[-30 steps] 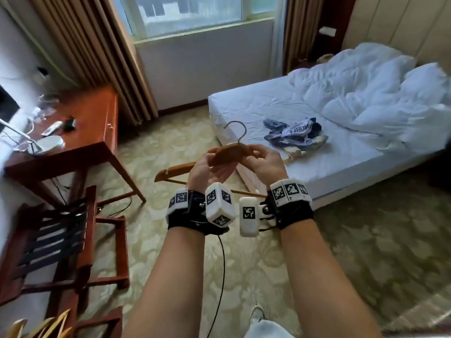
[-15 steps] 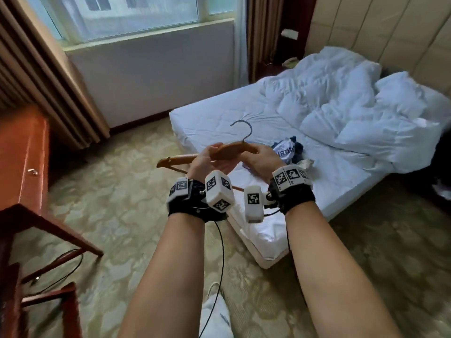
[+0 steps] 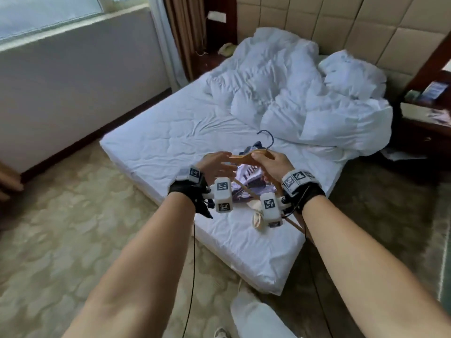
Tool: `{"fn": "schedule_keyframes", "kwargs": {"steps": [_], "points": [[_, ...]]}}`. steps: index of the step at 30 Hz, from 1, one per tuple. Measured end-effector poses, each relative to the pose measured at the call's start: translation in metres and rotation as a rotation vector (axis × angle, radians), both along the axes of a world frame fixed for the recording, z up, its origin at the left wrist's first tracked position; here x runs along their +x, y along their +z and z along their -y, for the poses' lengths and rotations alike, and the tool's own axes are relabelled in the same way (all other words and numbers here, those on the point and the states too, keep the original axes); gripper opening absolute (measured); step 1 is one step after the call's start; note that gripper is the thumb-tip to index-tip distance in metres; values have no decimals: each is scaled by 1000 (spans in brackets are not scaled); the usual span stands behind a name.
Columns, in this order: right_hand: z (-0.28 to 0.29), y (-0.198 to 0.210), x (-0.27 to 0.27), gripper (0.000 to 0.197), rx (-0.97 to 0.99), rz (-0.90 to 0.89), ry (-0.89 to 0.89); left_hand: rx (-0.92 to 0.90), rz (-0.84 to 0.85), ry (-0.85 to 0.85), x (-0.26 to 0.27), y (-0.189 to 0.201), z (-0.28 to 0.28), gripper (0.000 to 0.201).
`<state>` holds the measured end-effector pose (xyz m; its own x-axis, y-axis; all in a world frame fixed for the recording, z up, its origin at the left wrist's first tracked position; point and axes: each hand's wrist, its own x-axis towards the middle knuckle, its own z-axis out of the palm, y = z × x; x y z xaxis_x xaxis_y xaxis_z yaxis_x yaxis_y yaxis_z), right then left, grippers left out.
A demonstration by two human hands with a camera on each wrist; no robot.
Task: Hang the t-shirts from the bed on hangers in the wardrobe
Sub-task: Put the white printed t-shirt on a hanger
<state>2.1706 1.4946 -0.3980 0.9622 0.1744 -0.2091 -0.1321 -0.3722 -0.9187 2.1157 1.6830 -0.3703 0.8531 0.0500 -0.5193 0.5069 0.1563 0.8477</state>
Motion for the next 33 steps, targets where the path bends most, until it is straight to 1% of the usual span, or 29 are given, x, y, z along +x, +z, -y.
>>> {"fn": "schedule_keyframes", "kwargs": {"steps": [2, 4, 5, 6, 8, 9, 13, 16, 20, 23, 26, 30, 32, 33], "points": [[7, -15, 34, 22, -39, 5, -41, 69, -61, -3, 40, -18, -7, 10], [14, -31, 68, 5, -51, -5, -75, 139, -119, 31, 76, -42, -13, 12], [18, -39, 85, 4, -56, -12, -94, 173, -152, 52, 92, -53, -15, 10], [21, -45, 100, 7, -54, -25, -114, 197, -185, 59, 106, -67, -17, 9], [25, -61, 127, 20, -62, -63, -144, 240, -267, 44, 127, -95, -21, 13], [27, -66, 139, 22, -69, -82, -159, 256, -299, 28, 139, -107, -22, 14], [32, -96, 178, 17, -103, -150, -237, 292, -355, 4, 179, -144, -23, 11], [32, -121, 201, 28, -136, -207, -291, 323, -380, -28, 209, -170, -20, 8], [27, -148, 222, 29, -163, -226, -374, 314, -422, -141, 249, -212, -16, 13], [28, -175, 234, 25, -167, -263, -422, 315, -476, -271, 269, -240, -12, 9], [28, -203, 242, 21, -178, -290, -482, 343, -543, -356, 285, -269, -8, 9], [22, -233, 254, 36, -192, -310, -526, 395, -590, -399, 307, -301, -6, 9], [17, -245, 260, 43, -180, -313, -548, 449, -580, -401, 323, -312, -7, 9], [15, -251, 263, 44, -171, -305, -561, 482, -573, -415, 332, -325, -9, 12]]}}
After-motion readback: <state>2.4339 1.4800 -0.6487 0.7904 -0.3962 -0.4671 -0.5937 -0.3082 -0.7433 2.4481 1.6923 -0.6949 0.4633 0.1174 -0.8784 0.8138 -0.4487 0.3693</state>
